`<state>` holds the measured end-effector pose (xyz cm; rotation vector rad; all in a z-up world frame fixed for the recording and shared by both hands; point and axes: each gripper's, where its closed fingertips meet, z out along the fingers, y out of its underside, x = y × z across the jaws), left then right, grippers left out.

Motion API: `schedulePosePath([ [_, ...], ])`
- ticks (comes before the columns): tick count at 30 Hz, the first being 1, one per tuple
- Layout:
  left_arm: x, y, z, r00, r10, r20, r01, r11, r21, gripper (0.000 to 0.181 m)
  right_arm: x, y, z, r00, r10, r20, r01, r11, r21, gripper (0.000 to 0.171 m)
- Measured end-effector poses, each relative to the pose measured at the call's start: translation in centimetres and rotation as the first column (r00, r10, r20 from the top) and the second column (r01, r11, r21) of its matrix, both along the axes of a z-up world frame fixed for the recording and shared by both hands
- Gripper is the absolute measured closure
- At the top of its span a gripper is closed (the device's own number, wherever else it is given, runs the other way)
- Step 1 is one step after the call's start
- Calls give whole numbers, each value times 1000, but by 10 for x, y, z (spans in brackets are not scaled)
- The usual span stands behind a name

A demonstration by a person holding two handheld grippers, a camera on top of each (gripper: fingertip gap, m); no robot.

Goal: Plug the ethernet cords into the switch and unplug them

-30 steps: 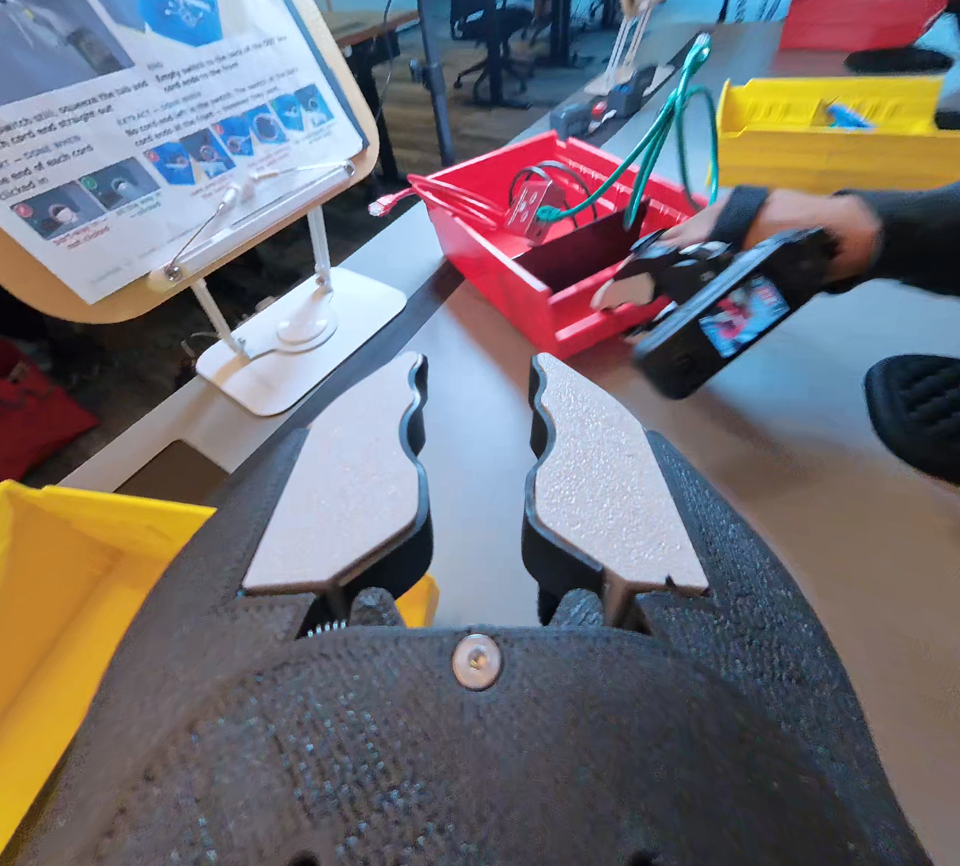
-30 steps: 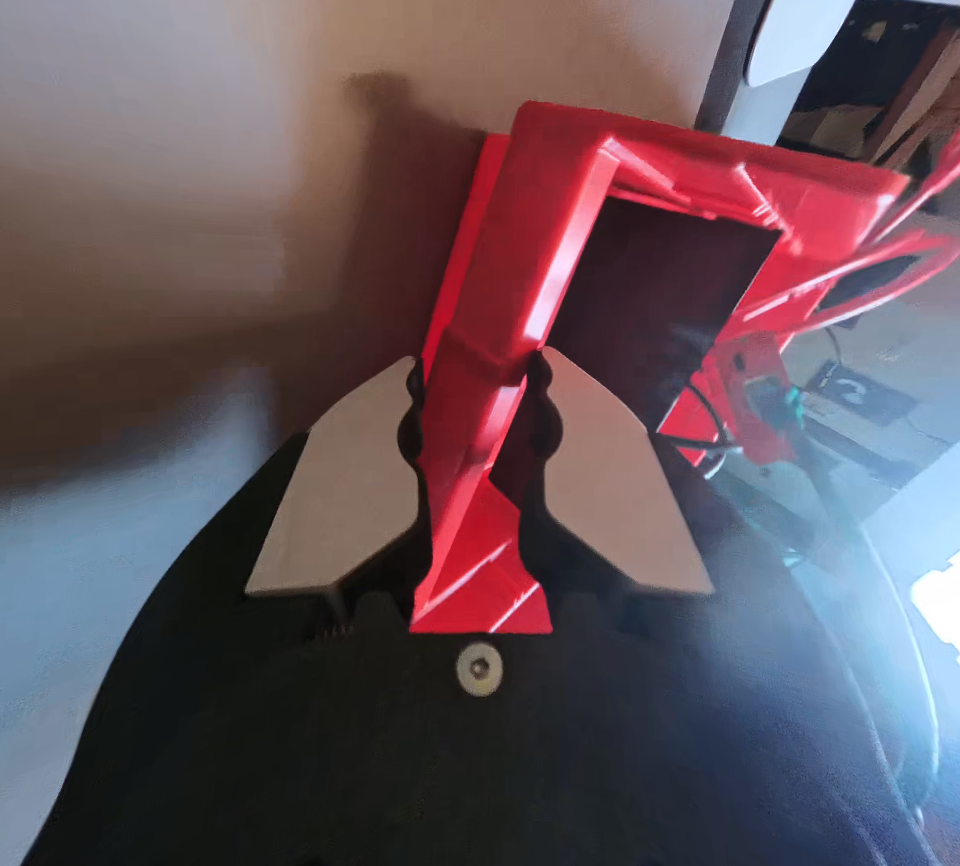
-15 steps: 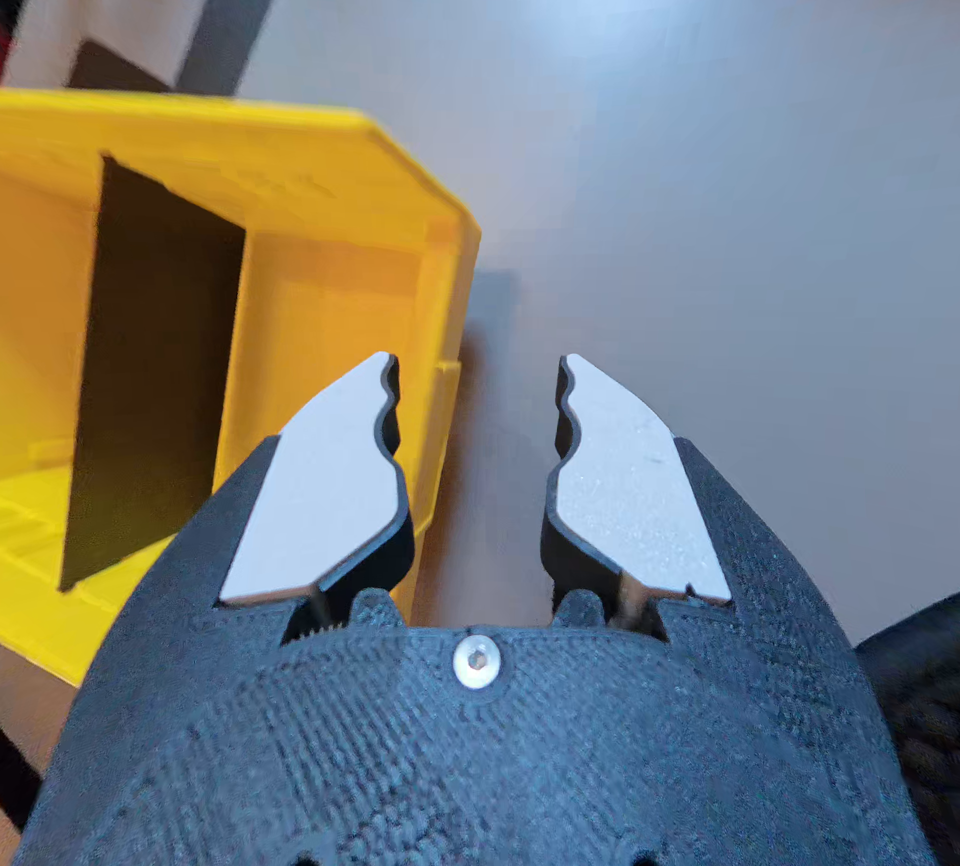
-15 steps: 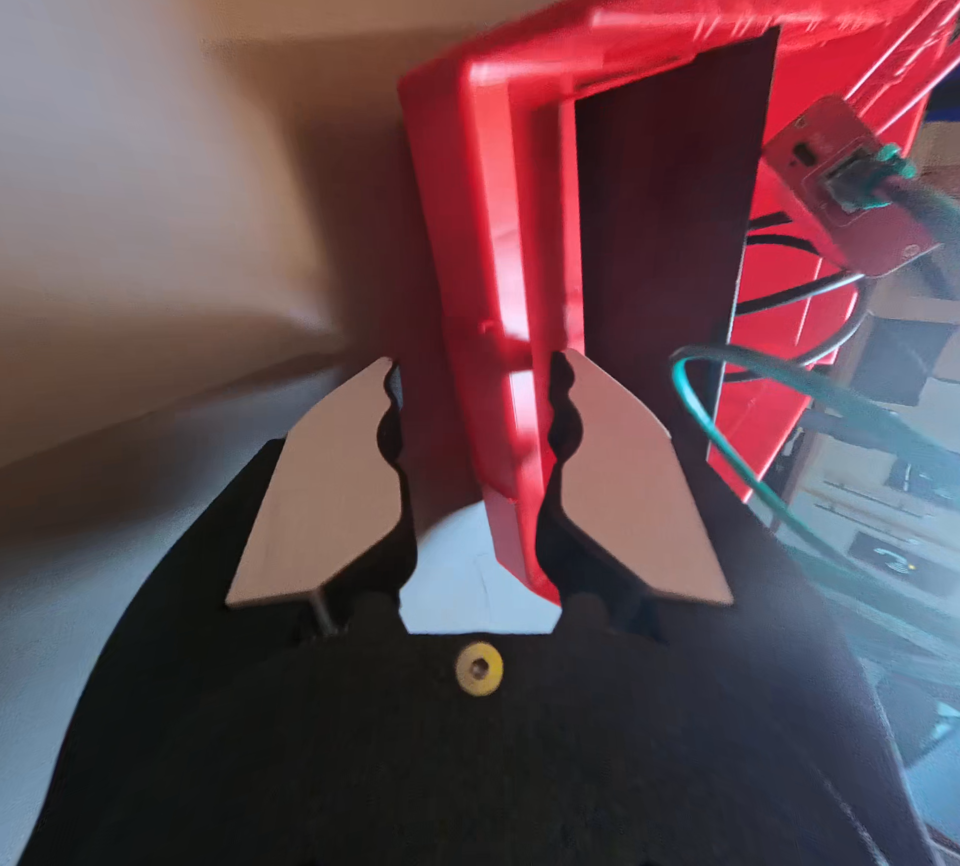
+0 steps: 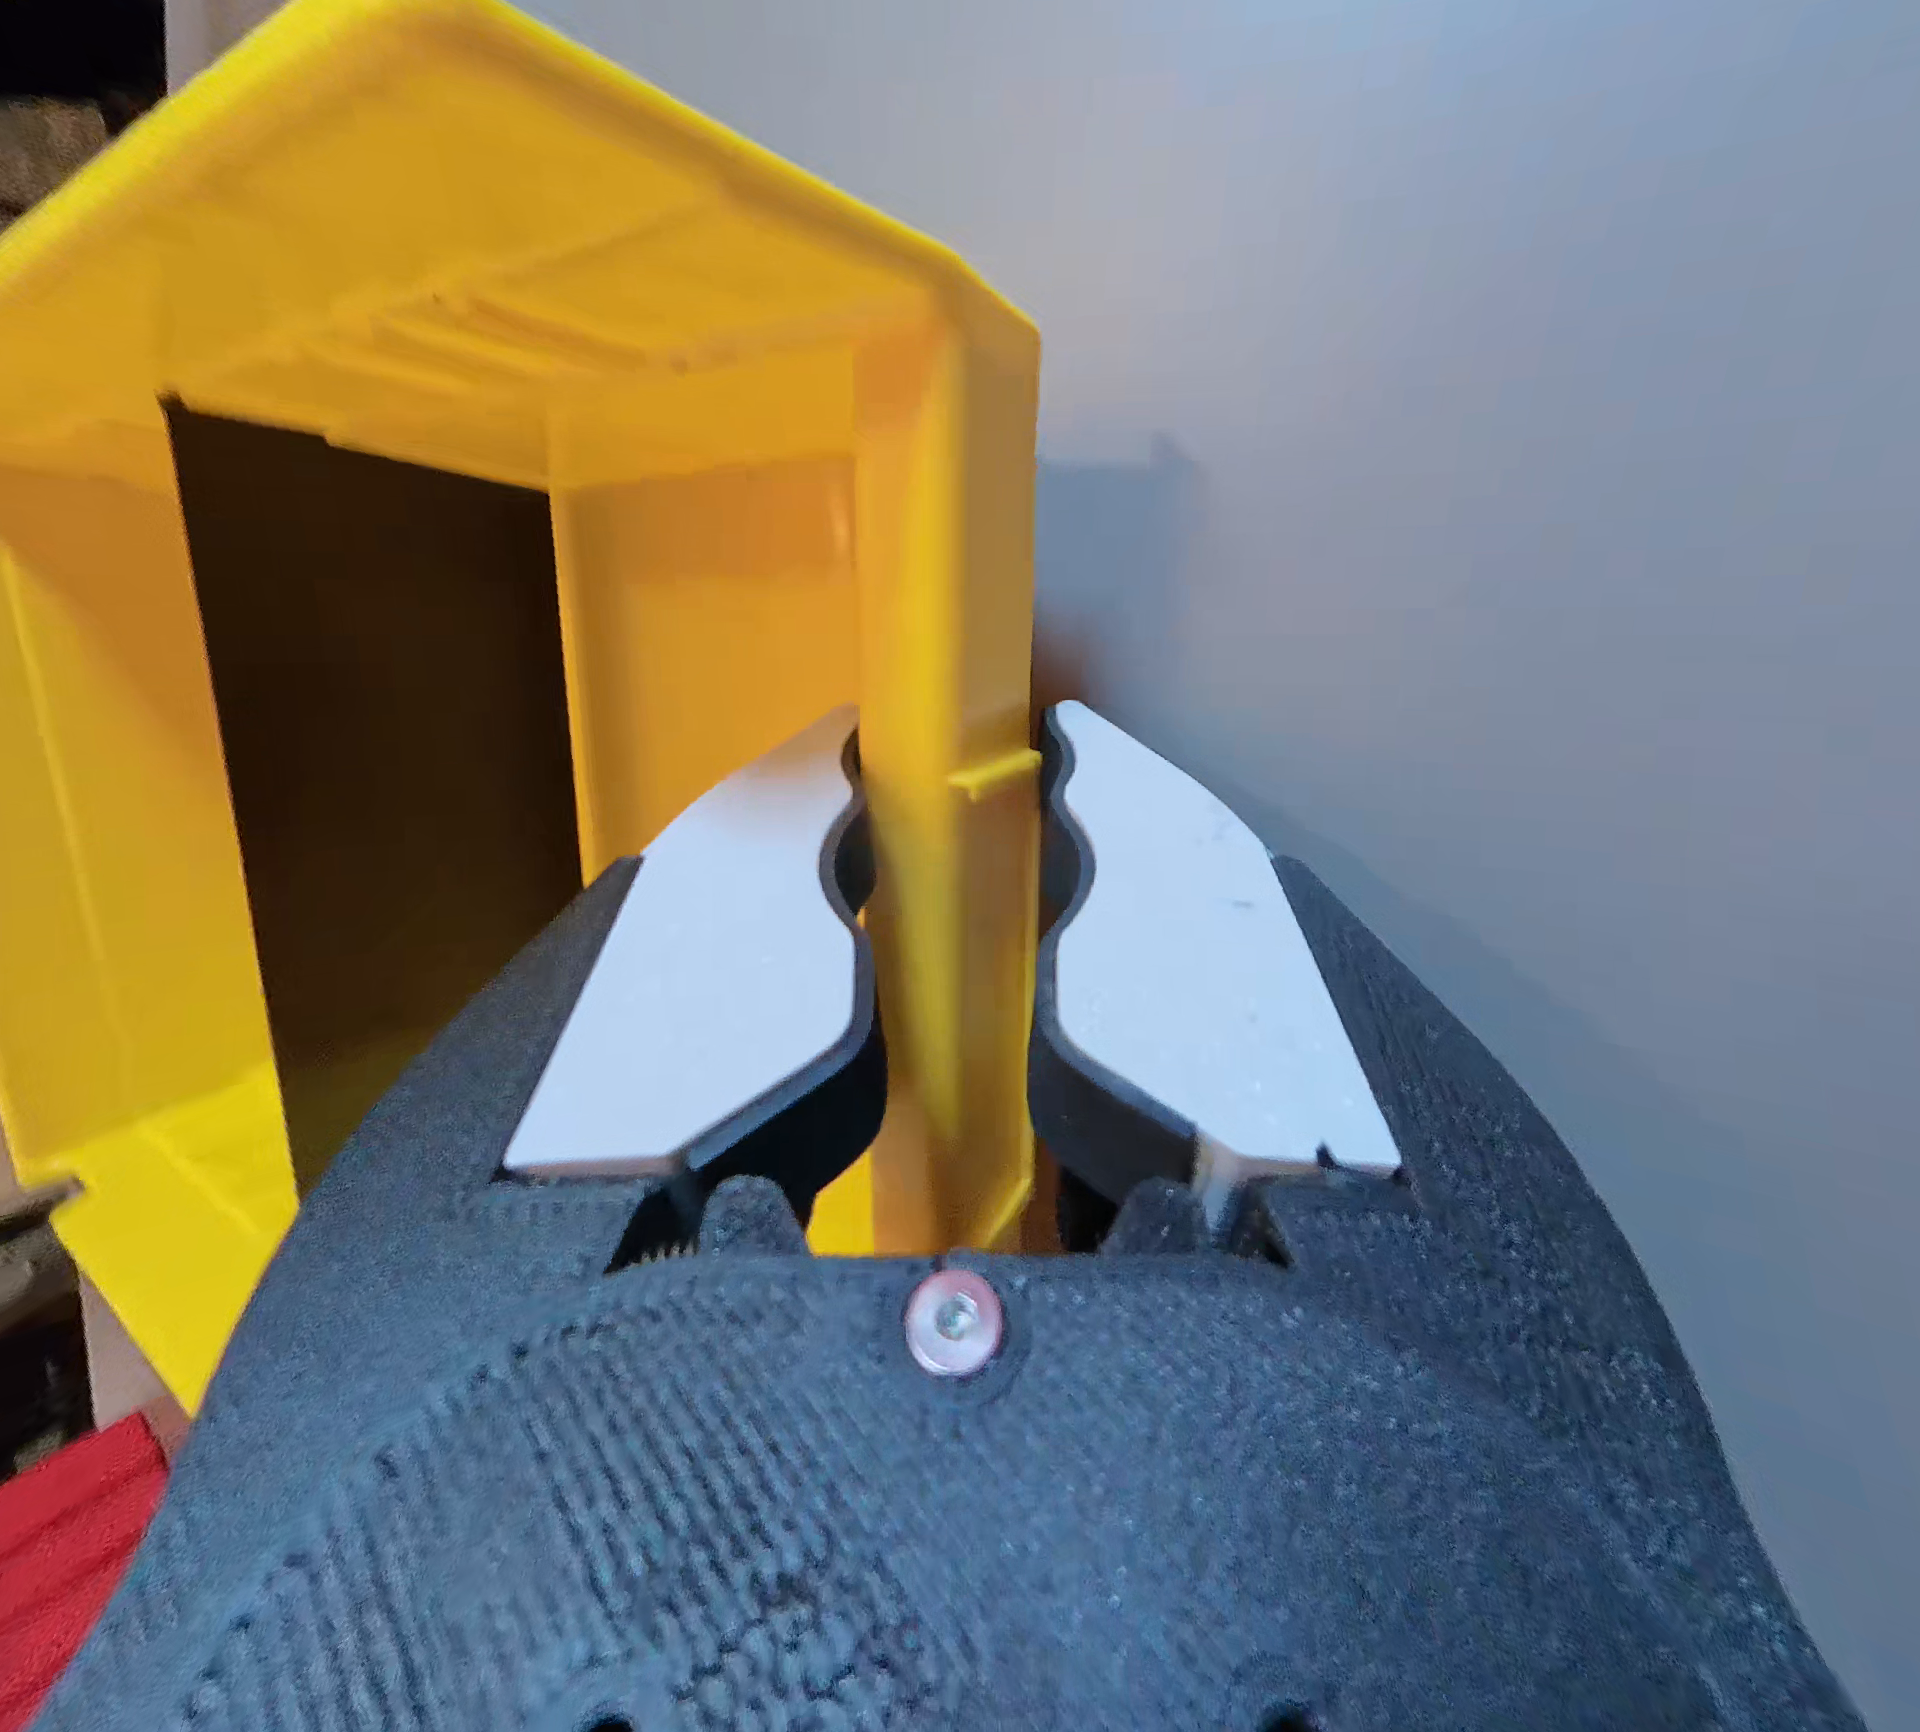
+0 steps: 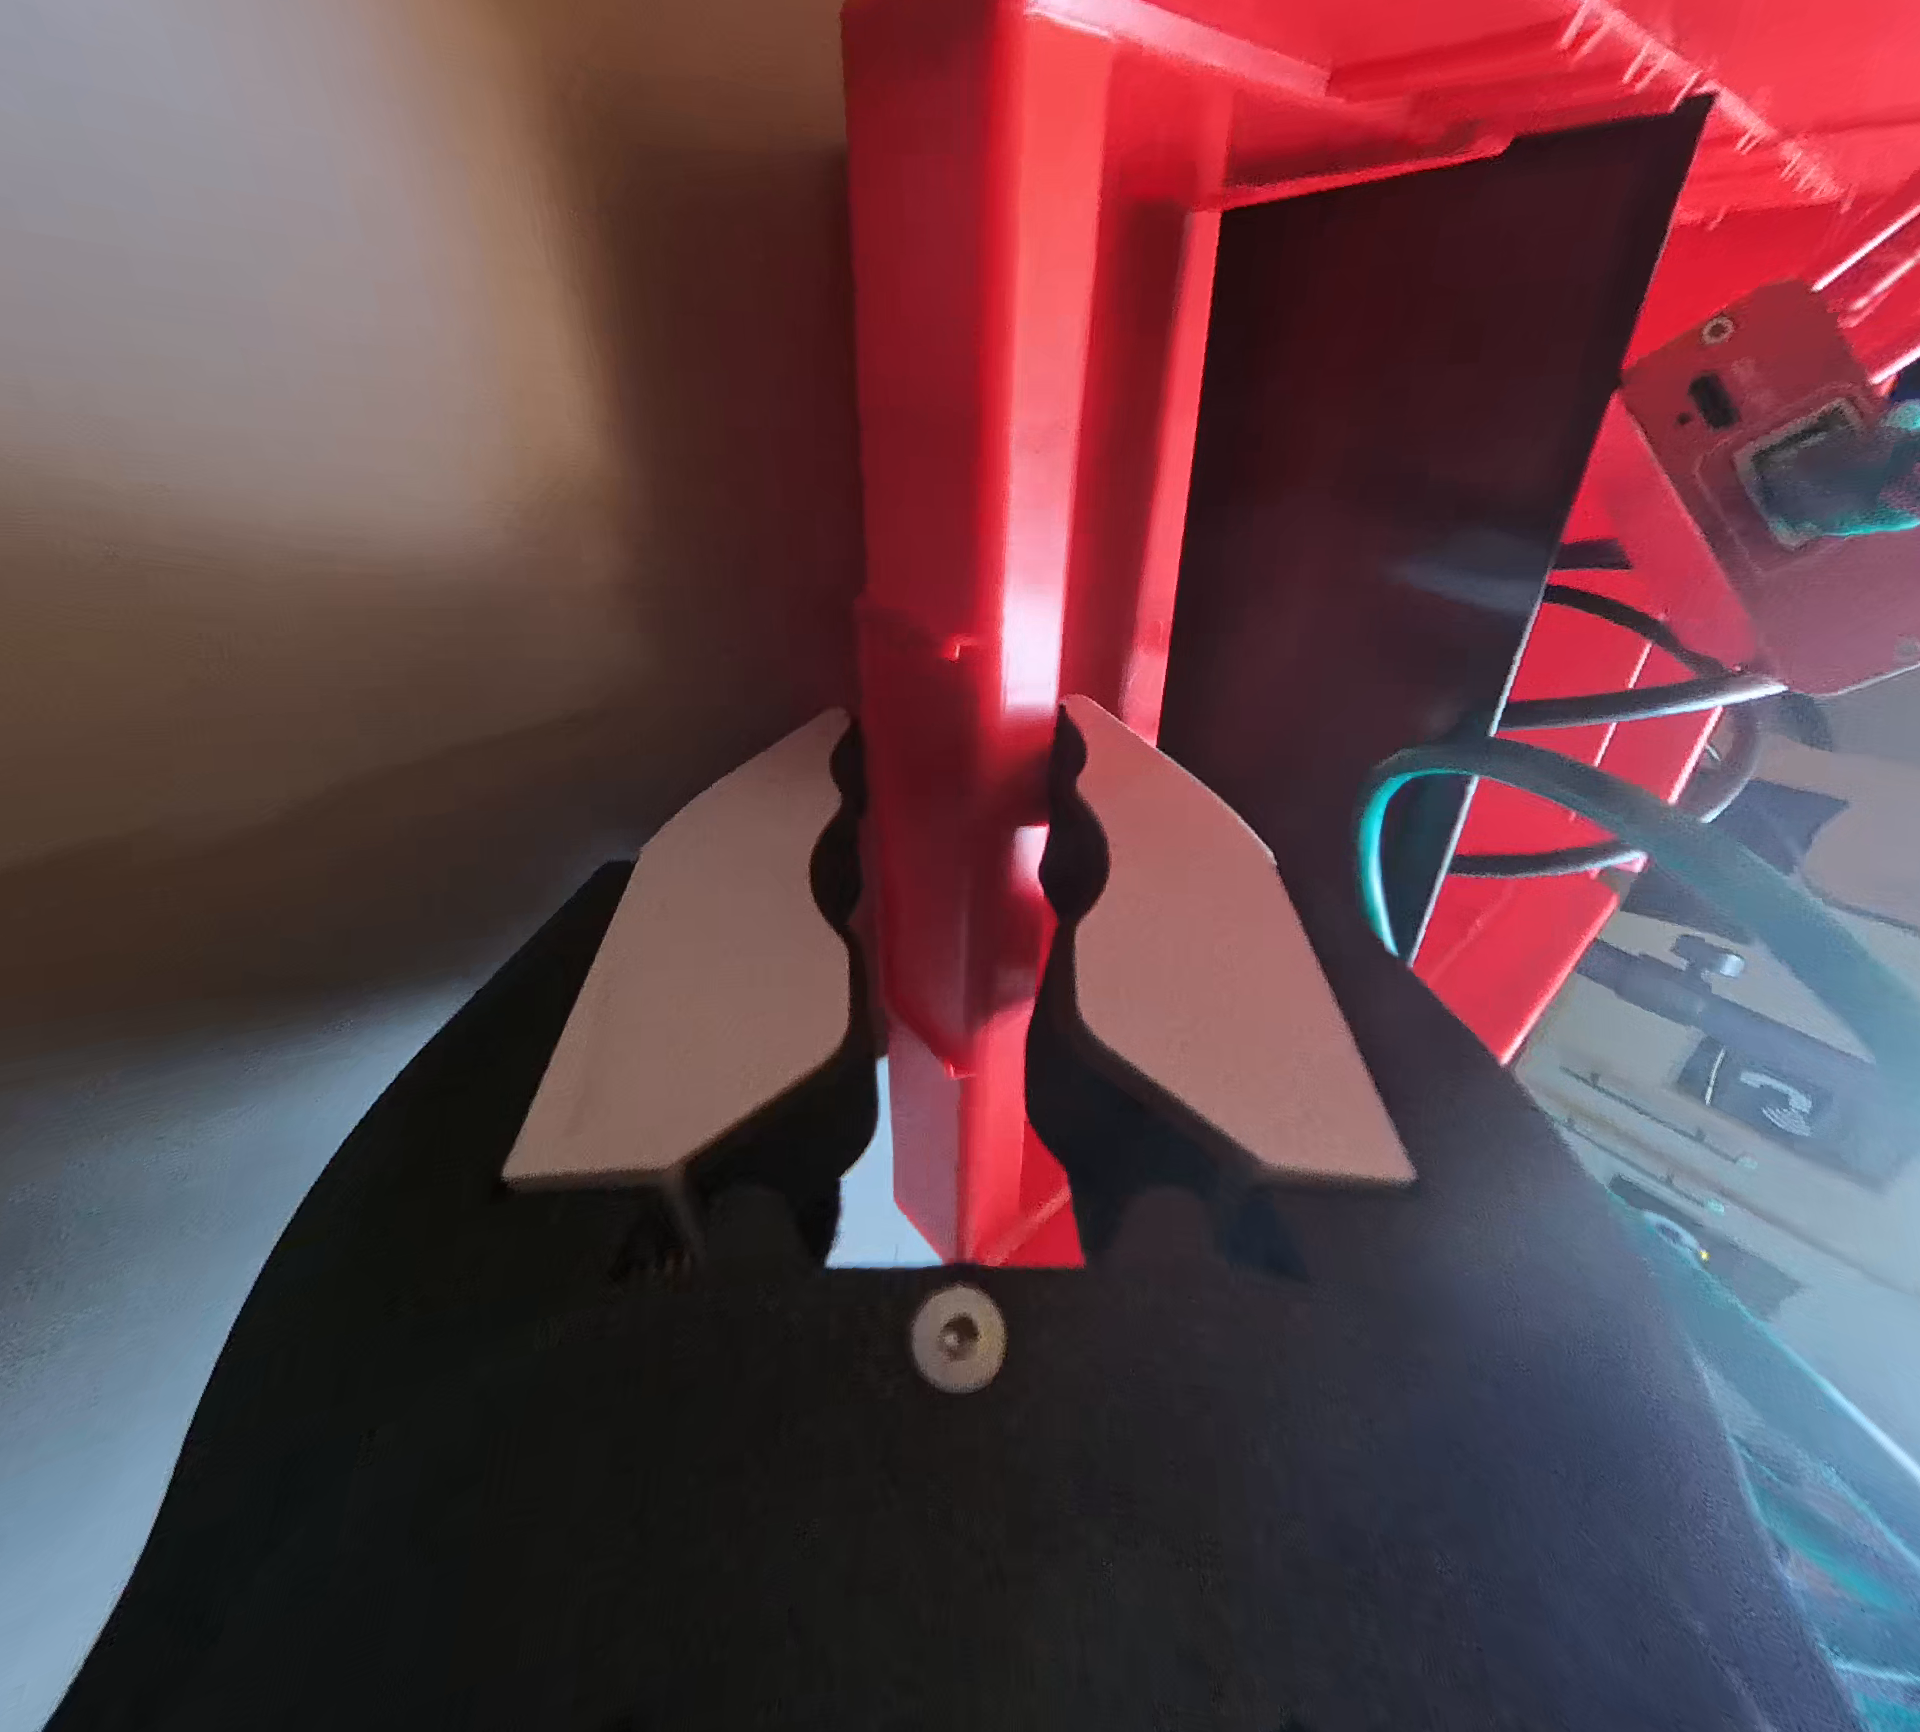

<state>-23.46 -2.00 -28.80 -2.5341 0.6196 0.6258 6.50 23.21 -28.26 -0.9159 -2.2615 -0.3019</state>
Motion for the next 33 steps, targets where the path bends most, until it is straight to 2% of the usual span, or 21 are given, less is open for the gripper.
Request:
schedulePosePath([
  [1, 11, 4, 0, 999, -33, -5, 33, 999, 13, 152, 2, -6, 0, 1000, 12, -2, -12, 1000, -9, 140],
  [4, 56, 13, 0, 991, -125, 45, 123, 991, 42, 152, 13, -30, 0, 999, 49, -16, -49, 999, -17, 140],
  [10, 135, 36, 6, 934, -355, 35, 353, 934, 65, 152, 39, -94, 0, 993, 101, -62, -105, 992, -64, 140],
  [13, 159, 53, 6, 900, -436, 18, 433, 898, 83, 151, 45, -117, 3, 989, 96, -117, -101, 994, -35, 139],
  [15, 159, 64, 5, 906, -423, 6, 421, 902, 95, 151, 45, -130, 7, 981, 71, -179, -82, 995, -54, 137],
  [17, 156, 69, 10, 920, -391, 11, 387, 913, 130, 143, 46, -153, 18, 961, 27, -277, -84, 977, -196, 132],
  [19, 157, 66, 25, 935, -351, 61, 332, 921, 206, 136, 54, -175, 39, 923, -53, -382, -108, 915, -388, 132],
  [21, 164, 57, 47, 932, -332, 148, 270, 904, 333, 137, 70, -182, 65, 853, -176, -491, -135, 835, -534, 133],
  [23, 179, 43, 68, 895, -332, 297, 178, 878, 444, 136, 93, -169, 88, 740, -347, -576, -129, 768, -628, 135],
  [26, 210, 23, 84, 786, -335, 520, 37, 864, 501, 135, 142, -129, 107, 475, -605, -639, -85, 691, -718, 138],
  [28, 234, 15, 87, 733, -346, 585, -2, 860, 511, 134, 177, -104, 107, 298, -709, -640, -56, 656, -753, 142],
  [29, 244, 13, 85, 727, -342, 596, -15, 859, 511, 135, 190, -93, 100, 245, -741, -625, -35, 638, -770, 142],
  [31, 262, 14, 77, 731, -323, 601, -30, 864, 502, 136, 199, -81, 80, 231, -784, -576, 1, 592, -806, 140],
  [33, 277, 21, 68, 724, -308, 617, -58, 864, 500, 136, 192, -80, 69, 260, -804, -535, -16, 550, -835, 137],
])
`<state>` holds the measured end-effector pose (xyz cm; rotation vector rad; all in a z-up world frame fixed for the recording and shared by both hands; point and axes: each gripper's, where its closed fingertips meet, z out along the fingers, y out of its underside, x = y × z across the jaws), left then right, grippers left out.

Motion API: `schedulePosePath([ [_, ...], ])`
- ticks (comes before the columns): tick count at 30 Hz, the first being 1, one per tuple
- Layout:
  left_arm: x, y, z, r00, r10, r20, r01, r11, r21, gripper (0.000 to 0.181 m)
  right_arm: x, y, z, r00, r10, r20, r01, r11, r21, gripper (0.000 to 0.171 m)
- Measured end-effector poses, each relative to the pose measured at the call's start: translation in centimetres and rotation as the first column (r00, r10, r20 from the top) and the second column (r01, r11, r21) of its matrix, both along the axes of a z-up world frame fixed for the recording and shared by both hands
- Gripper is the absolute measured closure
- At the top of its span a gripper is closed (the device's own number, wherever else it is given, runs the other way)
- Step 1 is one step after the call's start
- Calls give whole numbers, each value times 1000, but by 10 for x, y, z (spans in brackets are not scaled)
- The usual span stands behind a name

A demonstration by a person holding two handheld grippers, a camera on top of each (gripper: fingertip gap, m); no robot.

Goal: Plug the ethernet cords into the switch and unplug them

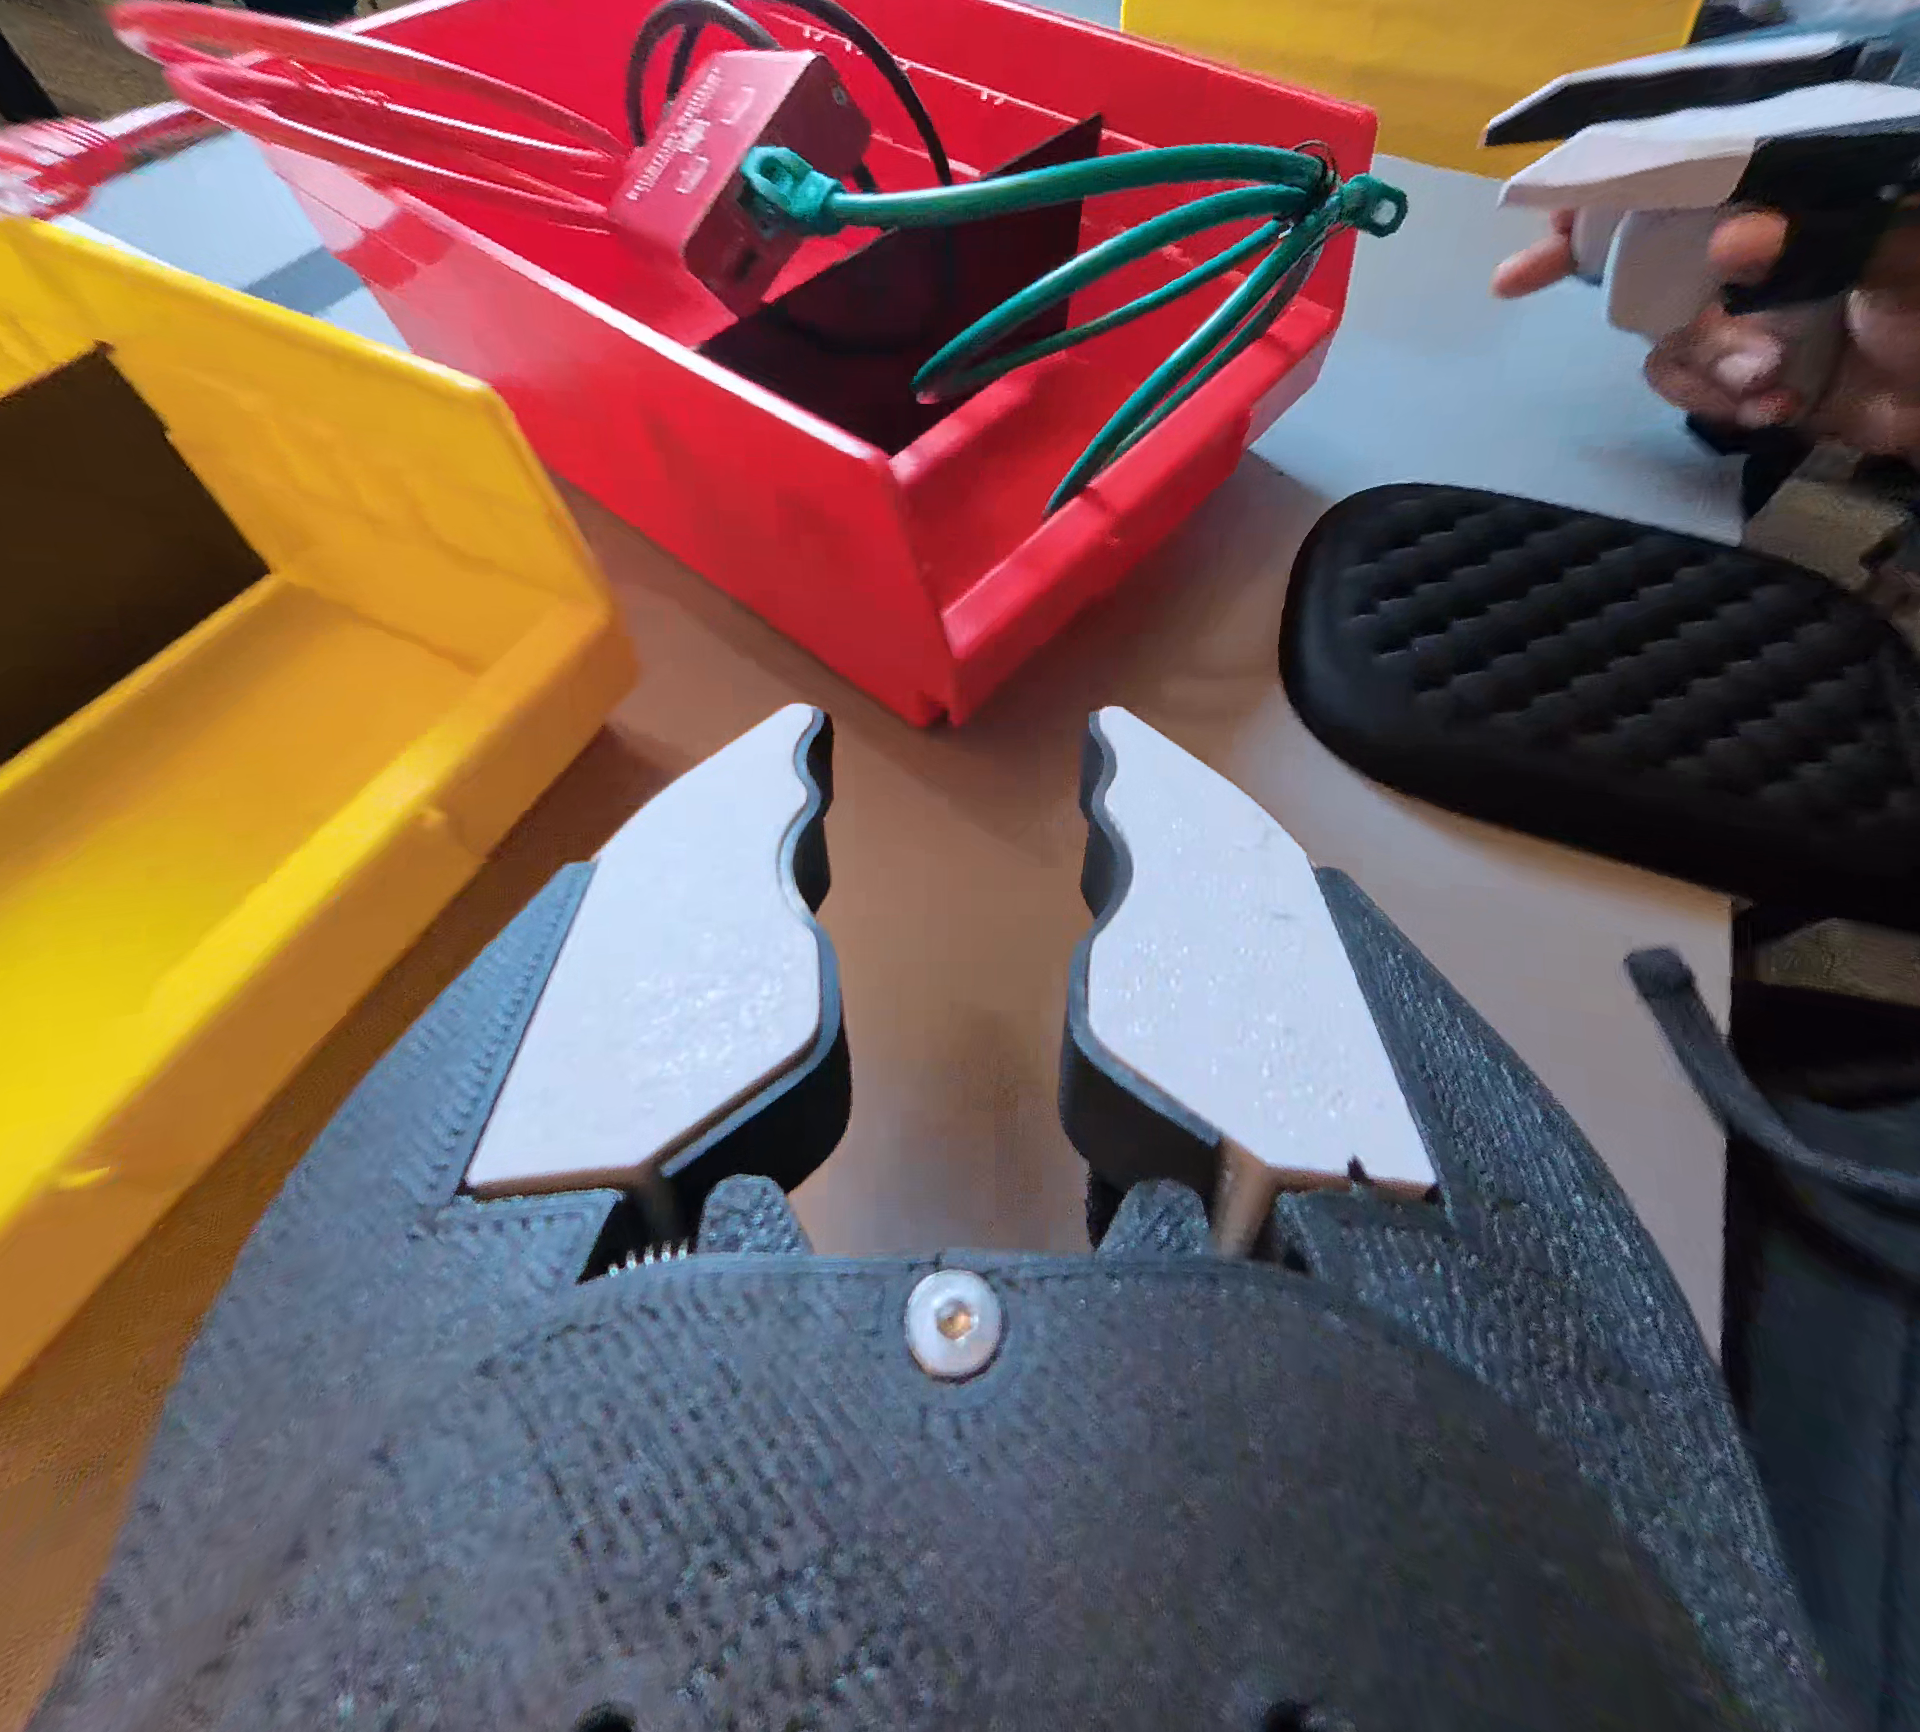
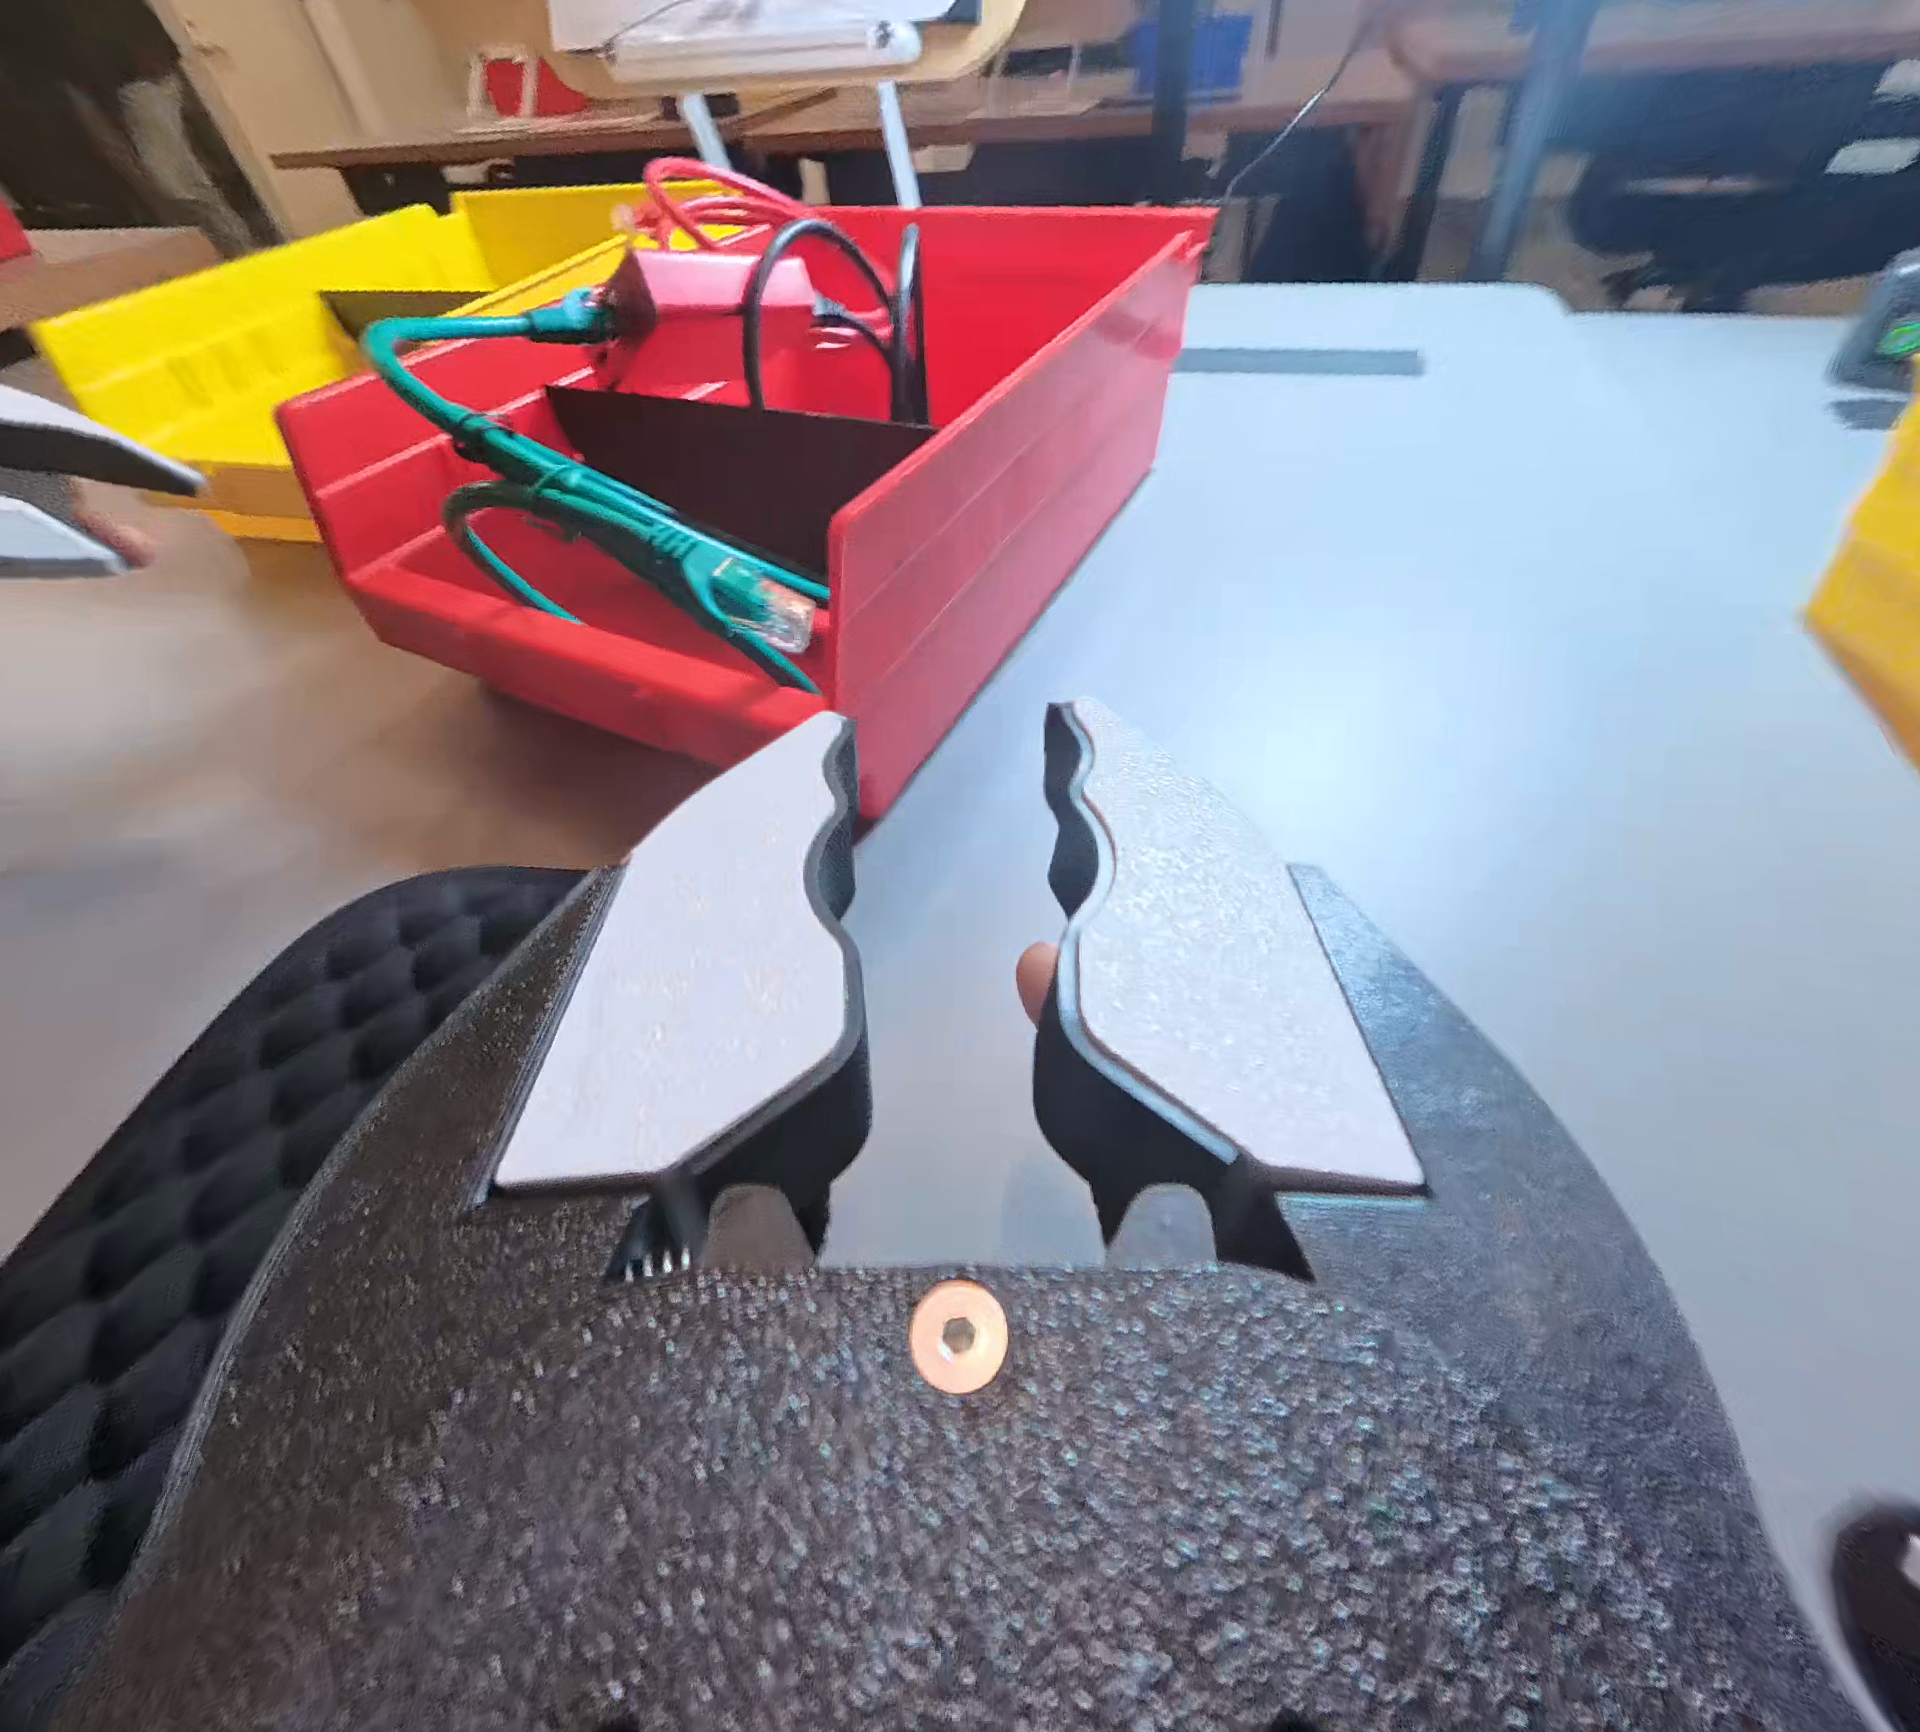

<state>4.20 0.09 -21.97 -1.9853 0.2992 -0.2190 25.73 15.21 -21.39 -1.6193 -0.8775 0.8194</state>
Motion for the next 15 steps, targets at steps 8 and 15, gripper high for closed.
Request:
schedulePosePath([
  [8, 1, 63, -24, 987, 146, -73, -149, 988, -40, 137, -55, 15, 8, 999, 32, 5, -32, 999, -19, 136],
  [15, -3, 90, -25, 978, 211, 0, -211, 977, -13, 138, -72, 36, -14, 994, -13, 110, 18, 999, -46, 142],
])
